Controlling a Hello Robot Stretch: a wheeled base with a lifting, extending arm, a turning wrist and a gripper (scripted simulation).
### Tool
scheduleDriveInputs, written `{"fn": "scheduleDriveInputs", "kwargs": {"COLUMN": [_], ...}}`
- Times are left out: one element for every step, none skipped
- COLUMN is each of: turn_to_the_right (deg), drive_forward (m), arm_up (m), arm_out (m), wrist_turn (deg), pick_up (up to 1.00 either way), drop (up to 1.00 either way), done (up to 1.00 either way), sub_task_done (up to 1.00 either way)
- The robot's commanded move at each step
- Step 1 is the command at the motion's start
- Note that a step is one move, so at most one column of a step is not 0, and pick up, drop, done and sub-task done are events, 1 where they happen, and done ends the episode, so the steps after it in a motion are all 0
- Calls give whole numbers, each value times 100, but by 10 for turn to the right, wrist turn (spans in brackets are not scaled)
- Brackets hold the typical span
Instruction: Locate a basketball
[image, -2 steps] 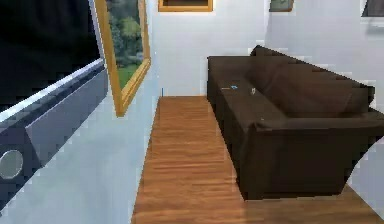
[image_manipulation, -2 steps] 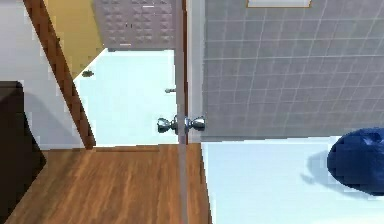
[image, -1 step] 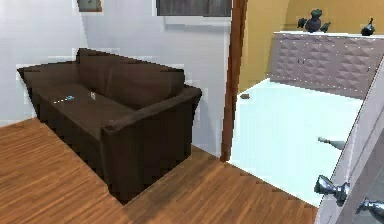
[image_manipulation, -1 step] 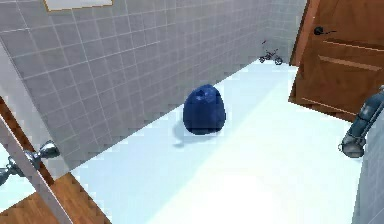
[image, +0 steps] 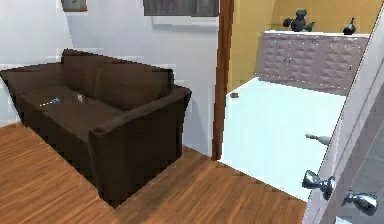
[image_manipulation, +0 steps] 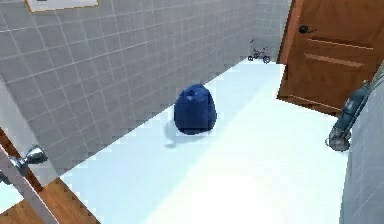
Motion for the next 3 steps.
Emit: {"fn": "scheduleDriveInputs", "kwargs": {"turn_to_the_right": [0, 330, 0], "drive_forward": [70, 0, 45], "arm_up": [0, 0, 0], "arm_out": [0, 0, 0], "wrist_turn": [0, 0, 0], "pick_up": [0, 0, 0], "drop": [0, 0, 0], "done": [0, 0, 0], "sub_task_done": [0, 0, 0]}}
